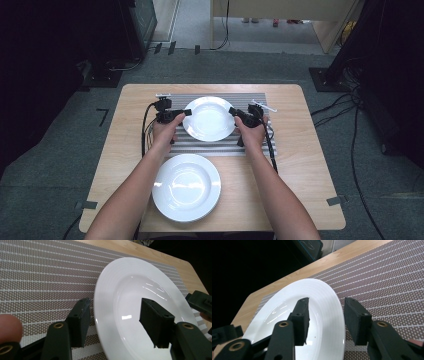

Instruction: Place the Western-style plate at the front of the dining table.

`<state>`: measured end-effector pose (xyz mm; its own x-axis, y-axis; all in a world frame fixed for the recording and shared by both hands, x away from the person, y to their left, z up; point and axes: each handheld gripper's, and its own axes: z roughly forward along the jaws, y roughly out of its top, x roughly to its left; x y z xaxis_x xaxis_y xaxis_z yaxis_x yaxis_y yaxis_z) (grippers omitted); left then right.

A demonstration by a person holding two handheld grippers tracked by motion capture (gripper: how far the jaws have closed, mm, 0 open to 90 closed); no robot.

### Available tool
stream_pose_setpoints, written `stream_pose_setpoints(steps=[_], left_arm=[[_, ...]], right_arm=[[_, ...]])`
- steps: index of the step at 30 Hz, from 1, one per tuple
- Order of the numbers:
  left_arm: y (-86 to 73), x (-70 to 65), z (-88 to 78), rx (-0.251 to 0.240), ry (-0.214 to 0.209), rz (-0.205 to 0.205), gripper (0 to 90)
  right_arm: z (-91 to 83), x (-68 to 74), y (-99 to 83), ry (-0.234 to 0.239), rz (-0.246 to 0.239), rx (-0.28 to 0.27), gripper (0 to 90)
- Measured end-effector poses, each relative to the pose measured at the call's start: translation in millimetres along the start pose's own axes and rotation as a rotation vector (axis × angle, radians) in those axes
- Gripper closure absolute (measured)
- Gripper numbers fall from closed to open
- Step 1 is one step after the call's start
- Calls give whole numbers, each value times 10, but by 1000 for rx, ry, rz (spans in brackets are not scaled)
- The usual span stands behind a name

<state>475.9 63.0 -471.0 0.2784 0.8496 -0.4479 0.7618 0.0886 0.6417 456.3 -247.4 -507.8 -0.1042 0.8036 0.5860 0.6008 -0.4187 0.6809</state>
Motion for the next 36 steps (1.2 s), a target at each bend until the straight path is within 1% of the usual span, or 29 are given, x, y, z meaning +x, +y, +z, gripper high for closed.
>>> stream_pose_setpoints(steps=[2, 3, 5, 6, 8, 10, 11, 12, 14, 15, 16, 18, 20, 23, 26, 28, 30, 31, 33, 36], left_arm=[[0, -40, -59, -2, -2, 36, 382], [-1, -53, -80, -7, -5, 45, 368], [-4, -79, -154, -12, -7, 72, 347], [-7, -84, -188, -24, -9, 70, 338], [-9, -79, -258, -33, -17, 70, 325], [-19, -74, -330, -49, -20, 69, 313], [-27, -72, -365, -54, -22, 75, 306], [-37, -72, -403, -58, -24, 81, 296], [-62, -72, -479, -62, -26, 99, 284], [-78, -71, -521, -69, -26, 109, 276], [-95, -65, -566, -76, -25, 116, 269], [-127, -41, -659, -89, -32, 117, 259], [-157, -17, -736, -103, -27, 117, 255], [-227, 22, -867, -124, -23, 110, 251], [-303, 45, -977, -127, -19, 124, 247], [-354, 58, -1039, -128, -20, 127, 246], [-419, 79, -1121, -127, -21, 140, 244], [-449, 87, -1159, -133, -22, 139, 243], [-508, 102, -1233, -143, -18, 149, 241], [-580, 136, -1342, -152, -18, 146, 239]], right_arm=[[-49, 14, 14, 1, -23, -6, 536], [-74, 20, 22, 1, -30, -12, 514], [-125, 30, 41, -6, -47, -18, 505], [-152, 32, 51, -12, -59, -23, 496], [-209, 43, 72, -14, -79, -30, 492], [-276, 59, 97, -3, -81, -30, 488], [-314, 67, 110, 5, -87, -26, 478], [-354, 82, 123, 12, -91, -15, 451], [-439, 108, 137, 29, -158, 11, 416], [-485, 123, 138, 37, -176, 15, 409], [-531, 132, 139, 51, -183, 21, 391], [-617, 137, 139, 71, -188, 28, 378], [-695, 144, 134, 78, -226, 31, 360], [-798, 151, 117, 64, -284, 36, 355], [-900, 155, 100, 70, -299, 31, 352], [-974, 169, 83, 78, -317, 29, 349], [-1045, 181, 62, 89, -337, 32, 341], [-1081, 184, 51, 93, -345, 32, 340], [-1153, 181, 31, 97, -361, 30, 336], [-1260, 164, 6, 105, -374, 28, 323]])
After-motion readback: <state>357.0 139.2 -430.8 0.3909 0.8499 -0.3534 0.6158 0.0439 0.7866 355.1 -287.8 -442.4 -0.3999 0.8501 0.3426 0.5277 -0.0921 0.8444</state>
